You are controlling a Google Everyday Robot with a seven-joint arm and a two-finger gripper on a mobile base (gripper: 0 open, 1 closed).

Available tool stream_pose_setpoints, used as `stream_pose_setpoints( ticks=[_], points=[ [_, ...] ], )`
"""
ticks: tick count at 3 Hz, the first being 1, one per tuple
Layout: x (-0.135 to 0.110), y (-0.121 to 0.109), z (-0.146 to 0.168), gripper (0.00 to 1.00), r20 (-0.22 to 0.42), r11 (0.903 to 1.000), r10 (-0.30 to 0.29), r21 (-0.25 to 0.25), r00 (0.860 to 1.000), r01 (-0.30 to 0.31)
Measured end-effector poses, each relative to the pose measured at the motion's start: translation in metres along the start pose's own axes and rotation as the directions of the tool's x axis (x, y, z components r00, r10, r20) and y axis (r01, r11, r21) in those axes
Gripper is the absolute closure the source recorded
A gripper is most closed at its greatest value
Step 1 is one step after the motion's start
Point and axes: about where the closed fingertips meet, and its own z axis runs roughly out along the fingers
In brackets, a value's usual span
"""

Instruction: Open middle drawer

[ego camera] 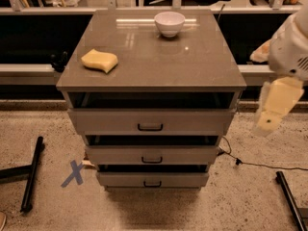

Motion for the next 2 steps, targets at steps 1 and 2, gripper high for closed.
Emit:
stream_pose_setpoints(
  ticks=[1,2],
  points=[
    [-0.013,0.013,0.051,0.0,0.058,0.9947,-0.016,-0.1,0.998,0.022],
    [-0.029,0.043,0.109,0.0,0.144,0.9791,-0.009,-0.2,0.989,0.038]
  ],
)
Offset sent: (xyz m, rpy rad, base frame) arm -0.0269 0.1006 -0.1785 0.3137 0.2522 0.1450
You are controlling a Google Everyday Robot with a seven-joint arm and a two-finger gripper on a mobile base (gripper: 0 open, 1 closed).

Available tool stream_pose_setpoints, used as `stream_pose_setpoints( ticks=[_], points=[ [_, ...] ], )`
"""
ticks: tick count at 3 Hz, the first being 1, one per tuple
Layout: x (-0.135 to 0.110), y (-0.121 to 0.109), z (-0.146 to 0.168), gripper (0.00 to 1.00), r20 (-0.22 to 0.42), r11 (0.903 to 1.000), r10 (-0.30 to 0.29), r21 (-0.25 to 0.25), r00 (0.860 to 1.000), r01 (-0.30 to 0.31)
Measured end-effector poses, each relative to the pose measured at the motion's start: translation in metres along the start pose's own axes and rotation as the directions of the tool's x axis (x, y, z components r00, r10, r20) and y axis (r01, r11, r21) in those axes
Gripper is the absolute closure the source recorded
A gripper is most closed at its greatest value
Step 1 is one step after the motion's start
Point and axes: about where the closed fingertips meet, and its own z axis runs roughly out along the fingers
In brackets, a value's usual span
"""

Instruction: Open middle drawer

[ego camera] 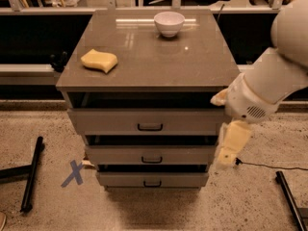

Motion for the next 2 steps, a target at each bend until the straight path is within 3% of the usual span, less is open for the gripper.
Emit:
stream_pose_setpoints(
  ticks=[1,2],
  points=[
    [-0.0046,0.0275,0.0733,0.0,0.054,0.9926,0.048,-0.114,0.997,-0.042],
    [-0.0046,0.0274,0.073,0.0,0.054,0.9927,0.048,-0.113,0.997,-0.041]
  ],
)
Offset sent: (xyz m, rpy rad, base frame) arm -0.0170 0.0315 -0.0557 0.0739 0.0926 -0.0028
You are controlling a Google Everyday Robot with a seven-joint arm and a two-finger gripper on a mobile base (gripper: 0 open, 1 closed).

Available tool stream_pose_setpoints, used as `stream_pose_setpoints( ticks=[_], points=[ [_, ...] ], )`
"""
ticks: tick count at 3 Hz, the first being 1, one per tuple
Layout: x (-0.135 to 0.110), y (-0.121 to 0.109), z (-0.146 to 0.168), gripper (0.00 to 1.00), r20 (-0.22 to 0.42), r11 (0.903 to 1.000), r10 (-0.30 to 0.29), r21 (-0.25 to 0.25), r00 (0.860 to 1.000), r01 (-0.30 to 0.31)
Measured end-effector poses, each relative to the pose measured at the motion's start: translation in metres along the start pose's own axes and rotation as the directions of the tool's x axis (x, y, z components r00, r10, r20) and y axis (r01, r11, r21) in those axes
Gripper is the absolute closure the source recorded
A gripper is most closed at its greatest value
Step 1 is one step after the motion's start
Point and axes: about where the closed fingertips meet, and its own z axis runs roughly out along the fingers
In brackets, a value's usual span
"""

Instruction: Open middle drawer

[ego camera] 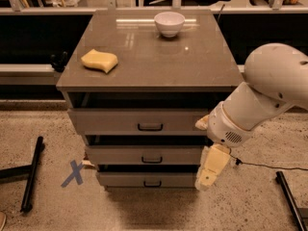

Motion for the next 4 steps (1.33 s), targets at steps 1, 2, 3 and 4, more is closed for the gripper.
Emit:
stream_pose_setpoints(
  ticks=[1,2,3,4],
  points=[
    [0.043,-0.026,0.039,0.0,-0.053,0.9987,-0.019,0.046,0.998,0.021],
    [0.081,-0.054,0.076,0.0,-0.086,0.9966,-0.03,0.074,0.996,0.037],
    [0.117,-0.094,0.126,0.0,-0.095,0.9973,-0.011,0.071,0.995,0.018],
    [0.128,-0.09,0.15,0.0,-0.087,0.9997,0.007,0.024,0.996,-0.005]
  ],
)
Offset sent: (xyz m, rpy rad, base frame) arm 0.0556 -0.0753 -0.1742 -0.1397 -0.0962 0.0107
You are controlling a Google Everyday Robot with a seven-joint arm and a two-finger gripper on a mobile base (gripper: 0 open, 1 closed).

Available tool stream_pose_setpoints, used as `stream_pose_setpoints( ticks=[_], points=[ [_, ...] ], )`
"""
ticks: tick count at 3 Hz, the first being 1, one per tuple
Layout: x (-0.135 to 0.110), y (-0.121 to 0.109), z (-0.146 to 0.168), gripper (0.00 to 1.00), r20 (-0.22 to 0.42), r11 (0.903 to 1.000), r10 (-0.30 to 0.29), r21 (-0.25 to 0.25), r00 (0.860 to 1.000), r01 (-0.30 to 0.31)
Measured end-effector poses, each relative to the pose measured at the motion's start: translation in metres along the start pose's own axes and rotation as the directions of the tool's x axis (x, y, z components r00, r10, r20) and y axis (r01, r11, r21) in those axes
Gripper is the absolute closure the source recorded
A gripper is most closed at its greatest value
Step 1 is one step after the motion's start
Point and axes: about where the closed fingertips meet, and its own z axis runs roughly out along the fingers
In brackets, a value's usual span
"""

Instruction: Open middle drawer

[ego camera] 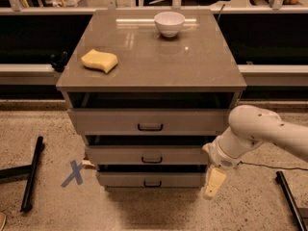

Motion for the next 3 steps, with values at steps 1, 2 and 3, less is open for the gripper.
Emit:
stream_pose_setpoints(
  ticks=[1,2,3],
  points=[
    [-0.002,0.0,-0.005,0.0,-0.001,1.0,-0.004,0.008,1.0,0.004],
    [-0.001,-0.007,0.01,0.0,0.0,0.9995,-0.027,0.013,1.0,0.027],
    [0.003,-0.035,0.047,0.0,0.018,0.9928,-0.111,0.049,0.994,0.11]
  ],
)
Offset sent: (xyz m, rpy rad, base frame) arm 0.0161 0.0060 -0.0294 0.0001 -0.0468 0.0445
